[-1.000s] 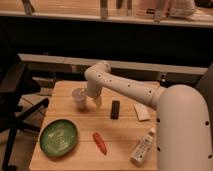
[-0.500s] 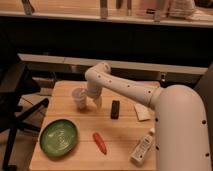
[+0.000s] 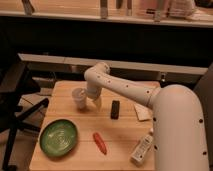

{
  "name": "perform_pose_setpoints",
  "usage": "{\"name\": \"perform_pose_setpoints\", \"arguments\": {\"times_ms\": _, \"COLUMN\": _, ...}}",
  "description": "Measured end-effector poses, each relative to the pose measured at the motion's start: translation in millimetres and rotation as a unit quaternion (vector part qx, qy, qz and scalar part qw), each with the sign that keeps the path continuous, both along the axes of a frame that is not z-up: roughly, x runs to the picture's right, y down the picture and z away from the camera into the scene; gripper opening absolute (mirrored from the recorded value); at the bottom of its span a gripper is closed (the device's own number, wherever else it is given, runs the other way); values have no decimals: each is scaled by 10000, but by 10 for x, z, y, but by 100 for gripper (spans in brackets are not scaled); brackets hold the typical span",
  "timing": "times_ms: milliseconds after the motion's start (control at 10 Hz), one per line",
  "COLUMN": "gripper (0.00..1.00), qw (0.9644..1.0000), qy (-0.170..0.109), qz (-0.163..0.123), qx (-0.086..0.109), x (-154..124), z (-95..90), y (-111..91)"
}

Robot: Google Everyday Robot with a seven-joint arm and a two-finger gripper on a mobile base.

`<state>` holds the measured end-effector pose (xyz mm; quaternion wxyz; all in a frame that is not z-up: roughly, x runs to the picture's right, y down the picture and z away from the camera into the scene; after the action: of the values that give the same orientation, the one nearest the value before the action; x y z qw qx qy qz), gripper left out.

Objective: Place the ceramic cup in the ceramic bowl

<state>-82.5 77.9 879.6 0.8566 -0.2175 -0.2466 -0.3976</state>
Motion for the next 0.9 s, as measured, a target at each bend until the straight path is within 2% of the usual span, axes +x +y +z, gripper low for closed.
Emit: {"name": "perform_pose_setpoints", "arguments": {"times_ms": 900, "gripper": 80, "qw": 9999, "qy": -23, "qz": -77, "qx": -74, "x": -15, "z": 32, "y": 42}}
